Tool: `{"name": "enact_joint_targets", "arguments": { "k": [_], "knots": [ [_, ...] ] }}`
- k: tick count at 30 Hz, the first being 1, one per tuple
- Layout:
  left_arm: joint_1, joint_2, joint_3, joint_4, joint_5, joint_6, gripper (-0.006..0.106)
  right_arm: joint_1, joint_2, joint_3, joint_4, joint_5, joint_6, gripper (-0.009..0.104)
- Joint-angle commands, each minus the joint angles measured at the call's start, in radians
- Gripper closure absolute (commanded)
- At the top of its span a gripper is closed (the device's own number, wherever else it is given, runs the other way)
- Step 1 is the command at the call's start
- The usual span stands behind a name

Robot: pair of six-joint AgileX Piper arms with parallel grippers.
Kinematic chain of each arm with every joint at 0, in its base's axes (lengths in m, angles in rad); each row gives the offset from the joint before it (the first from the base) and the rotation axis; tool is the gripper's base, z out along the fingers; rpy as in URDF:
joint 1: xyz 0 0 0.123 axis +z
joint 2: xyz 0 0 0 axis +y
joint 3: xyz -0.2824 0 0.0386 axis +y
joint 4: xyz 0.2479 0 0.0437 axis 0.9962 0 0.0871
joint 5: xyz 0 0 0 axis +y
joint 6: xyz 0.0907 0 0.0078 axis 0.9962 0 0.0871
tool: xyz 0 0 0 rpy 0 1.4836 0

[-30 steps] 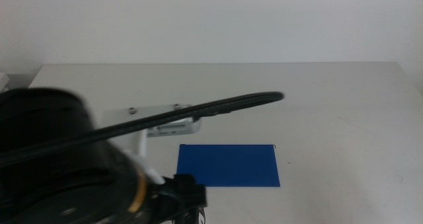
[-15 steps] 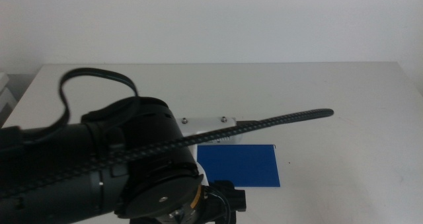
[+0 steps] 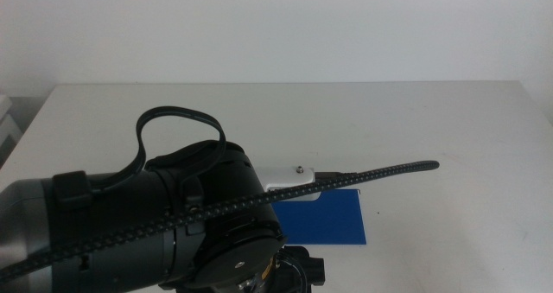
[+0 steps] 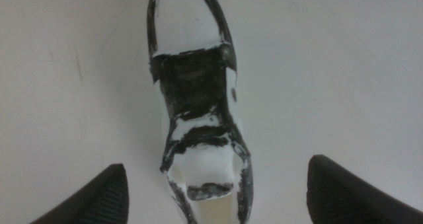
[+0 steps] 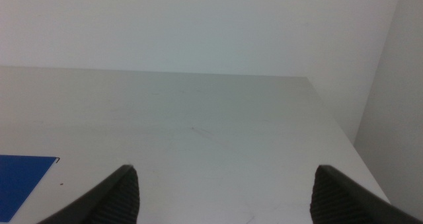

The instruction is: Use one arm to grab the shoe from the table and place it on the mat.

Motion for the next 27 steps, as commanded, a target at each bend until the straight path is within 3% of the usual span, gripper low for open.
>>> {"name": "enact_joint_targets", "arguments": {
  "k": [1,12,27],
  "knots": [
    [-0.003,-0.034,-0.017,0.007,0.005,-0.013,0.01,-0.004,-0.021,-0.01,-0.008,-0.079,-0.013,0.029],
    [0.036,-0.034,0.064,-0.058,-0.119,0.014,0.01,-0.004,-0.021,-0.01,-0.008,-0.079,-0.013,0.029],
    [0.096,0.04,0.079,-0.075,-0.188,0.053,0.01,-0.004,-0.021,-0.01,-0.008,-0.079,-0.013,0.029]
  ]
}}
